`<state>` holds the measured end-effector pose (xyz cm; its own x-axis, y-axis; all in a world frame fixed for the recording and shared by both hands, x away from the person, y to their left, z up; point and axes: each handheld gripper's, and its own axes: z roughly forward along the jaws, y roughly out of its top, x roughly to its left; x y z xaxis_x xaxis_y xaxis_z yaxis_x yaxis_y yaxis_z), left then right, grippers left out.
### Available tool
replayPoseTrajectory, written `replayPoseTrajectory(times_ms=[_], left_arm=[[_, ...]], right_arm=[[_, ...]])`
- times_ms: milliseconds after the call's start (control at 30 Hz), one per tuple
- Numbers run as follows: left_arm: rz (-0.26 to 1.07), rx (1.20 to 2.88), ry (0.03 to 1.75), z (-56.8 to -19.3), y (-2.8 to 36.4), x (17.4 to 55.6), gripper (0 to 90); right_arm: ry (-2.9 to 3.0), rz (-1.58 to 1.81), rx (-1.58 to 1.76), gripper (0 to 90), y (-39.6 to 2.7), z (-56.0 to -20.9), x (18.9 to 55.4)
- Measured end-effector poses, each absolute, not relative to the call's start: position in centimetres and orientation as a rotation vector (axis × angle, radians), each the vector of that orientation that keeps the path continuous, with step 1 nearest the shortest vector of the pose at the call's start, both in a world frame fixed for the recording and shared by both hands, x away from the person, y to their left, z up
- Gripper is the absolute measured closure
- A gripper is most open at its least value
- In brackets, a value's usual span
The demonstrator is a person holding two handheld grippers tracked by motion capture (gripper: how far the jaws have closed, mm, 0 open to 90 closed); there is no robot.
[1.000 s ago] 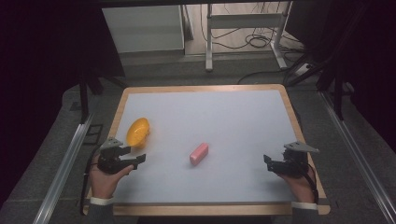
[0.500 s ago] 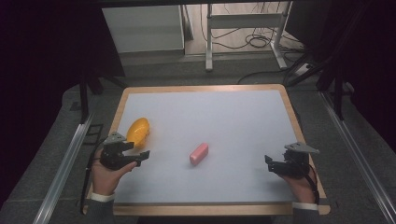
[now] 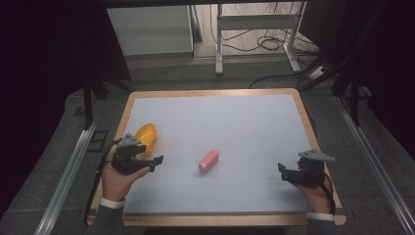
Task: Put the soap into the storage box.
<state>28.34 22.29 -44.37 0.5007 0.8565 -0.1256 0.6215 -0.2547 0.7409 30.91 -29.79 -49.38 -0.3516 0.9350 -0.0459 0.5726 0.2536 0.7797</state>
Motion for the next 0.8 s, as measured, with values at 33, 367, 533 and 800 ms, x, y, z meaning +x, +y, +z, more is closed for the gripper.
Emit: replayPoseTrajectory(times_ms=[33, 367, 533, 800], left_arm=[[0.393, 1.990, 1.205, -44.3, 22.1, 28.4, 22.3], [0.391, 2.035, 1.170, -43.6, 20.2, 28.9, 22.2], [0.390, 2.069, 1.154, -43.4, 19.2, 29.1, 22.2], [0.387, 2.107, 1.132, -43.3, 17.7, 29.6, 22.2]], right_arm=[[2.019, 0.930, 1.365, 6.7, -29.8, -49.4, 30.9], [2.015, 0.931, 1.363, 6.7, -29.9, -49.3, 30.9], [2.018, 0.930, 1.362, 6.7, -29.9, -49.4, 30.9], [2.022, 0.925, 1.365, 6.8, -29.9, -49.5, 30.9]])
